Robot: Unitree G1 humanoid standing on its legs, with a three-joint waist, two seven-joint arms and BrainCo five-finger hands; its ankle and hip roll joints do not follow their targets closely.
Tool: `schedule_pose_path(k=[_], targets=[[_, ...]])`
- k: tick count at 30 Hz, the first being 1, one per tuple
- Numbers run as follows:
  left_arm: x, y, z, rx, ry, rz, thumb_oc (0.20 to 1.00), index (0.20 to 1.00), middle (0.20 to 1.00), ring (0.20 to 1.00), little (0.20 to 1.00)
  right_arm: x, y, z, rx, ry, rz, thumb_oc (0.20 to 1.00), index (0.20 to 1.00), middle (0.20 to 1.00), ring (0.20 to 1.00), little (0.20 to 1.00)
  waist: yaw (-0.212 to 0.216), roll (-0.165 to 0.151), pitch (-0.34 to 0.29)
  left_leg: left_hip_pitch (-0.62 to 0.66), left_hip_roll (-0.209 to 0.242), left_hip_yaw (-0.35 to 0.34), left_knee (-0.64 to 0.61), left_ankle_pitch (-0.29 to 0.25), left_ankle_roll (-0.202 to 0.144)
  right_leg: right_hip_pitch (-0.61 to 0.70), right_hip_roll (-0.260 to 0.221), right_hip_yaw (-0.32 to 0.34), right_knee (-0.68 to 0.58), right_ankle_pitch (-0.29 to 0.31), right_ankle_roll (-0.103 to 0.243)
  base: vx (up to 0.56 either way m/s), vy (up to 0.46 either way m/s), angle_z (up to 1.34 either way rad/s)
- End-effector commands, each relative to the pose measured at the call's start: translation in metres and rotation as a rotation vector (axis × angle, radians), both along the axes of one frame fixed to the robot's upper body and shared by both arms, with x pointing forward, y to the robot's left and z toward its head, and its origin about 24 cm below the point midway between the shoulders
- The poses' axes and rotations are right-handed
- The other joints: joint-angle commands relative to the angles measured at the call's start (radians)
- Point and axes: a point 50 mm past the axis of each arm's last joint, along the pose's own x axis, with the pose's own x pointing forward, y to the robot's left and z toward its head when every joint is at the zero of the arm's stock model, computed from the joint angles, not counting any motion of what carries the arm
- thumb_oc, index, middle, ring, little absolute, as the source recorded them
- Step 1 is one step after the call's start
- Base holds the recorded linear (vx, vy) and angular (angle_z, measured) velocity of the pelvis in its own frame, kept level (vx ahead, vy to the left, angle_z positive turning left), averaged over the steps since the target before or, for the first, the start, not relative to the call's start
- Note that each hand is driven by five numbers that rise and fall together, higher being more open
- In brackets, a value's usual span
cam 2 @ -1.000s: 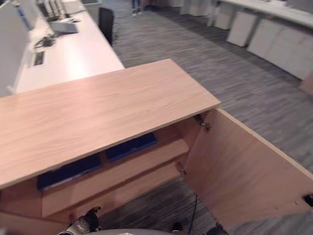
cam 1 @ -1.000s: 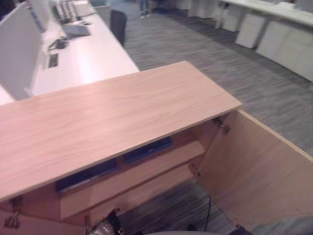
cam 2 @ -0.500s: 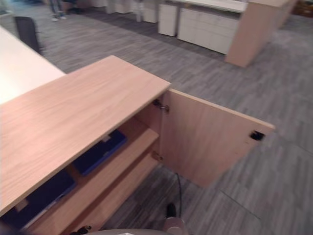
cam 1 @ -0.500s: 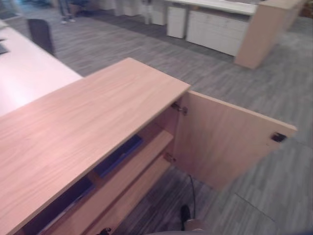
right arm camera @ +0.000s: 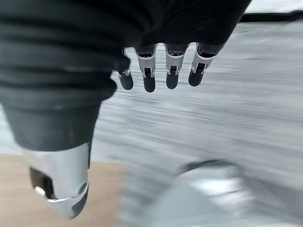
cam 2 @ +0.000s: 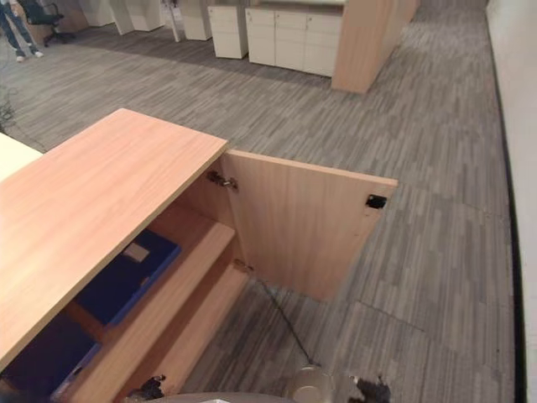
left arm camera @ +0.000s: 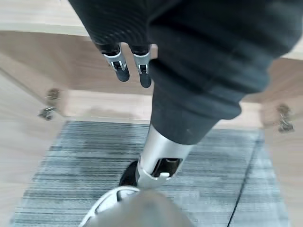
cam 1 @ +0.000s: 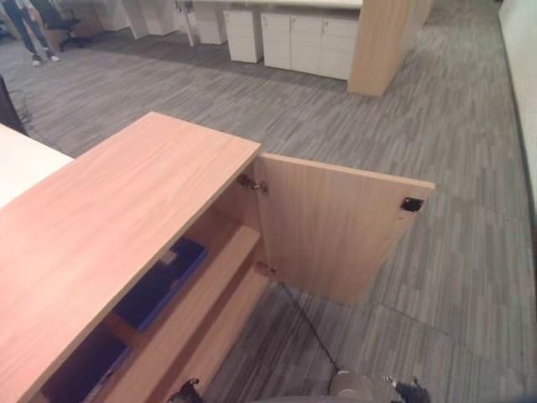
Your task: Put the empty folder in the office cabinet
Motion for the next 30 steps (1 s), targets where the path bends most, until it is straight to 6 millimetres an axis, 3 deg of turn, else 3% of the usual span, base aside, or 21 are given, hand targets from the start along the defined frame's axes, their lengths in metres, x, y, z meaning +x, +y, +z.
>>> schedule_pose_path(k=[1, 3, 4, 5, 8, 10, 14, 16, 21, 23, 30], targets=[[-0.010, 0.008, 0.000, 0.020, 0.020, 0.064, 1.000, 1.000, 1.000, 1.000, 1.000, 0.038, -0.029, 0.025, -0.142, -0.116, 0.074, 1.000, 1.000, 1.000, 1.000, 1.000, 0.004, -0.017, -0.011, -0.081, -0.023, -0.060, 0.010, -0.022, 0.047, 0.107, -0.030, 0.014, -0.236, 0.176, 0.085, 0.01, -0.379, -0.69], [-0.007, 0.012, 0.001, 0.016, -0.003, 0.098, 1.000, 1.000, 1.000, 1.000, 1.000, 0.061, -0.044, 0.044, -0.214, -0.179, 0.138, 1.000, 1.000, 1.000, 1.000, 1.000, 0.014, -0.021, -0.011, -0.078, 0.002, -0.070, 0.014, -0.014, 0.032, 0.119, -0.009, 0.006, -0.244, 0.161, 0.075, 0.04, -0.265, -0.42], [-0.005, 0.021, 0.004, 0.031, -0.011, 0.105, 1.000, 1.000, 1.000, 1.000, 1.000, 0.072, -0.114, 0.084, -0.328, -0.215, 0.102, 1.000, 1.000, 1.000, 1.000, 1.000, 0.025, -0.029, -0.011, -0.083, 0.024, -0.081, 0.017, -0.001, 0.015, 0.129, 0.008, -0.006, -0.247, 0.148, 0.068, 0.01, -0.262, -0.11], [-0.003, 0.026, 0.006, 0.023, -0.019, 0.104, 1.000, 1.000, 1.000, 1.000, 1.000, 0.078, -0.132, 0.101, -0.385, -0.241, 0.066, 1.000, 1.000, 1.000, 1.000, 1.000, 0.027, -0.032, -0.012, -0.085, 0.038, -0.086, 0.020, 0.005, 0.006, 0.132, 0.020, -0.006, -0.249, 0.140, 0.065, 0.00, -0.302, 0.01], [0.006, 0.018, 0.005, 0.005, -0.037, 0.075, 1.000, 1.000, 1.000, 1.000, 1.000, 0.104, -0.132, 0.143, -0.484, -0.408, 0.184, 1.000, 1.000, 1.000, 1.000, 1.000, 0.027, -0.022, -0.009, -0.092, 0.086, -0.096, 0.036, 0.025, -0.015, 0.139, 0.070, -0.011, -0.240, 0.087, 0.039, -0.01, -0.273, 0.10], [0.005, 0.018, 0.005, 0.003, -0.038, 0.073, 1.000, 1.000, 1.000, 1.000, 1.000, 0.110, -0.134, 0.152, -0.507, -0.435, 0.205, 1.000, 1.000, 1.000, 1.000, 1.000, 0.028, -0.019, -0.008, -0.096, 0.098, -0.100, 0.045, 0.028, -0.020, 0.140, 0.080, -0.014, -0.238, 0.079, 0.033, -0.01, -0.139, 0.05], [-0.003, 0.027, 0.006, 0.011, -0.026, 0.135, 1.000, 1.000, 1.000, 1.000, 1.000, 0.143, -0.117, 0.196, -0.575, -0.589, 0.405, 1.000, 1.000, 1.000, 1.000, 1.000, 0.049, -0.005, 0.009, -0.127, 0.174, -0.119, 0.130, 0.041, -0.050, 0.170, 0.153, -0.032, -0.247, 0.025, -0.014, -0.02, -0.207, 0.05], [-0.003, 0.027, 0.006, 0.011, -0.026, 0.135, 1.000, 1.000, 1.000, 1.000, 1.000, 0.143, -0.117, 0.196, -0.575, -0.589, 0.405, 1.000, 1.000, 1.000, 1.000, 1.000, 0.049, -0.004, 0.009, -0.128, 0.175, -0.120, 0.132, 0.040, -0.051, 0.171, 0.153, -0.033, -0.247, 0.025, -0.015, 0.03, -0.103, 0.03], [-0.012, 0.031, 0.006, 0.016, 0.006, 0.117, 1.000, 1.000, 1.000, 1.000, 1.000, 0.164, -0.101, 0.222, -0.587, -0.685, 0.539, 1.000, 1.000, 1.000, 1.000, 1.000, 0.068, 0.007, 0.014, -0.123, 0.219, -0.150, 0.162, 0.034, -0.080, 0.221, 0.203, -0.047, -0.278, -0.011, -0.030, 0.04, -0.156, 0.08], [-0.019, 0.036, 0.007, 0.020, 0.027, 0.104, 1.000, 1.000, 1.000, 1.000, 1.000, 0.180, -0.089, 0.240, -0.550, -0.749, 0.632, 1.000, 1.000, 1.000, 1.000, 1.000, 0.090, 0.008, 0.016, -0.130, 0.244, -0.169, 0.161, 0.062, -0.096, 0.240, 0.230, -0.063, -0.291, -0.027, -0.047, 0.00, -0.206, 0.06], [-0.025, 0.042, 0.008, 0.027, 0.033, 0.123, 1.000, 1.000, 1.000, 1.000, 1.000, 0.203, -0.081, 0.258, -0.495, -0.794, 0.696, 1.000, 1.000, 1.000, 1.000, 1.000, 0.117, 0.008, 0.014, -0.150, 0.256, -0.182, 0.131, 0.124, -0.105, 0.245, 0.251, -0.094, -0.296, -0.030, -0.070, -0.03, -0.093, 0.14]])
